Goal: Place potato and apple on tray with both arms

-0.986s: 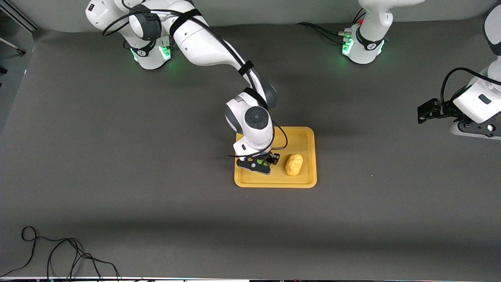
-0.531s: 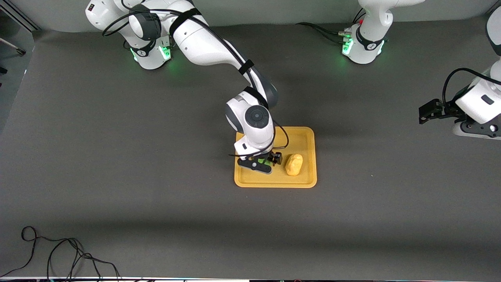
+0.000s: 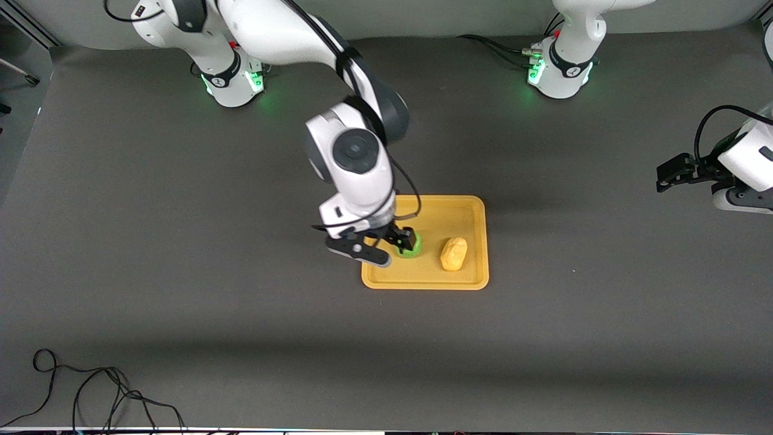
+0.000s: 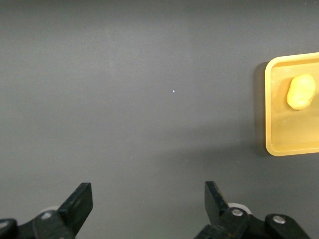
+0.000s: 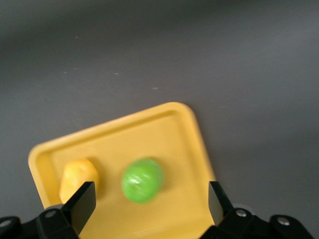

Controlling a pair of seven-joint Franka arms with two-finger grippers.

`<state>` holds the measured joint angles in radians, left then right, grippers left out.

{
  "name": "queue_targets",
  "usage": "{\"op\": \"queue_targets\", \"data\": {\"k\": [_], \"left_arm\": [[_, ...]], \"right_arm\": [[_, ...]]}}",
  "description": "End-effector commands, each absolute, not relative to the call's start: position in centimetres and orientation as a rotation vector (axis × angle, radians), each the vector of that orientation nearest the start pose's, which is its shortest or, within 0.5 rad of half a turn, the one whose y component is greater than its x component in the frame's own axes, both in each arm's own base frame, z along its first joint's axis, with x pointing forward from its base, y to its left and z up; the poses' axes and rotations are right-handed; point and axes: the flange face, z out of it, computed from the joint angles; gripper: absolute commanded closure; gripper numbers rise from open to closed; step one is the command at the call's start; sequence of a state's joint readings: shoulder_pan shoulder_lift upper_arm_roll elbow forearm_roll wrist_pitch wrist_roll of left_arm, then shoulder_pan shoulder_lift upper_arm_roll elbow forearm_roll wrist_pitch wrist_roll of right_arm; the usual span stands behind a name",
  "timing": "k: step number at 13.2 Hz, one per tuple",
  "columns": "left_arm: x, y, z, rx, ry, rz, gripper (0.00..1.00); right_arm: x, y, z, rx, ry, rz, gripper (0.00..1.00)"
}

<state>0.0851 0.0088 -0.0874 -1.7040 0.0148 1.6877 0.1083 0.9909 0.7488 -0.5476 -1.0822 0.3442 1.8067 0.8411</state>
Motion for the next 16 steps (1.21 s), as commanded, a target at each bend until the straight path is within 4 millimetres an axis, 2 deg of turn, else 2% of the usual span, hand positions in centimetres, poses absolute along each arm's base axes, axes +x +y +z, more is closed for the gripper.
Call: {"op": "queue_targets", "data": {"k": [1,3,5,7,9,12,14,16], "left_arm": [[56.3,0.1,57.7,-3.124,0.178,0.02,0.0],[56.4,0.2,57.7,-3.124,0.178,0.013,0.0],[56.5,0.3,57.8,-3.123,0.199,0.006,0.0],[57.0,0.3,57.8,-3.124,0.199,0.001,0.0],[56.8,-0.2,57.7,-3.125,0.189,0.025,0.0],[57.2,-0.9,57.6,-3.13,0.206,0.017,0.0],[57.5,-0.6,57.8,-3.134,0.198,0.002,0.0],[57.5,-0.7,58.0,-3.133,0.198,-0.003,0.0]], "right_arm": [[58.7,39.0,49.6,-3.111,0.396,0.01,0.0],[58.6,32.2,53.4,-3.08,0.29,0.067,0.0],[59.1,23.2,55.5,-3.055,0.284,0.092,0.0],[57.8,17.4,56.8,-3.061,0.231,0.105,0.0],[56.4,12.5,57.3,-3.091,0.254,0.106,0.0],[56.7,5.1,57.8,-3.083,0.157,0.093,0.0],[56.6,1.1,58.4,-3.108,0.094,0.067,0.0],[56.3,-1.1,58.9,-3.106,0.101,0.055,0.0]]}}
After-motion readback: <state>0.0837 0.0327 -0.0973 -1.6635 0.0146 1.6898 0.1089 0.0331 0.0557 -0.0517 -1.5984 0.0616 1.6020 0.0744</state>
